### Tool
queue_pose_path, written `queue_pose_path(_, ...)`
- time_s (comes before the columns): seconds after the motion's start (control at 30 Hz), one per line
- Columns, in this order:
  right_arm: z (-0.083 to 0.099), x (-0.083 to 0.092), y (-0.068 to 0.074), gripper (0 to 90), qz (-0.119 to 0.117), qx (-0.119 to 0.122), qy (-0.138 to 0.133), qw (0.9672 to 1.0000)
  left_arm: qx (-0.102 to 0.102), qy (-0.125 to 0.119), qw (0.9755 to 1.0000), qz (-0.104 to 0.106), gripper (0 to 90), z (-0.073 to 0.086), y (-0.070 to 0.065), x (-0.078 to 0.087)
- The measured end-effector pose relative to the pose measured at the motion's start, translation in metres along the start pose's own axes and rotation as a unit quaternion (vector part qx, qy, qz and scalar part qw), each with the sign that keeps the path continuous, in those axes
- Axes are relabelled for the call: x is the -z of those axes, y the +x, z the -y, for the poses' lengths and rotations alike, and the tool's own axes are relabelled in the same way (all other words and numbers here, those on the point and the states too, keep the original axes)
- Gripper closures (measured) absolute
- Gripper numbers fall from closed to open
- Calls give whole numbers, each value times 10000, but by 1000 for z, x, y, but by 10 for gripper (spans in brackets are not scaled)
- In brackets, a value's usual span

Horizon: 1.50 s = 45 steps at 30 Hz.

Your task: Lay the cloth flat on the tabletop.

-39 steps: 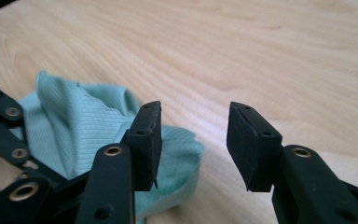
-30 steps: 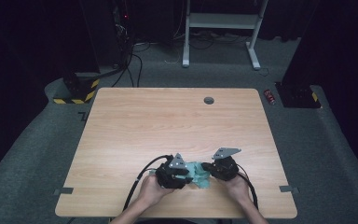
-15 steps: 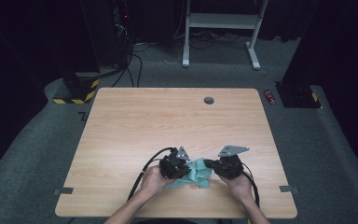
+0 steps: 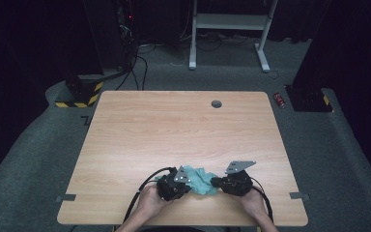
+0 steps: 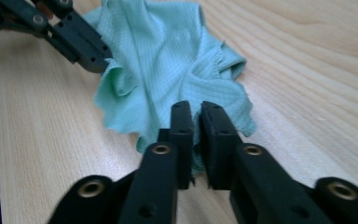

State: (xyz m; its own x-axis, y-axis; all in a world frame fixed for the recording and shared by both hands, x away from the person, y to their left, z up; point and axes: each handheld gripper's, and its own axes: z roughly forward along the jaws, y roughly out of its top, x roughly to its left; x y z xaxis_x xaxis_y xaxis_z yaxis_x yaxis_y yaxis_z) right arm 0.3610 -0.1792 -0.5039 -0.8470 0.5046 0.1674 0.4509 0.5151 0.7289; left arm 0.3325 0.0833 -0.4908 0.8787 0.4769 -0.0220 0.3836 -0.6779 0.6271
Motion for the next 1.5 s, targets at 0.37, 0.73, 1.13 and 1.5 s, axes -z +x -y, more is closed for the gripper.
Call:
queue_pose_path(0.37, -56, 6, -8, 868, -117, -254, -841, 9961, 583, -395, 9919, -1059, 897, -1, 46, 42)
queue_pose_path(0.73, -86, -67, 8, 693, -793, -332, -450, 9953, 1367, -32, 9844, -1106, 897, 51, 71, 27)
queue_pose_path(1.13, -71, -49, -19, 680, -87, -597, -260, 9978, 1398, -101, 9843, -1074, 896, 53, 72, 25)
queue_pose_path(1.5, -72, -90, -24, 787, -807, -569, 70, 9951, 1404, -102, 9843, -1065, 896, 53, 72, 24)
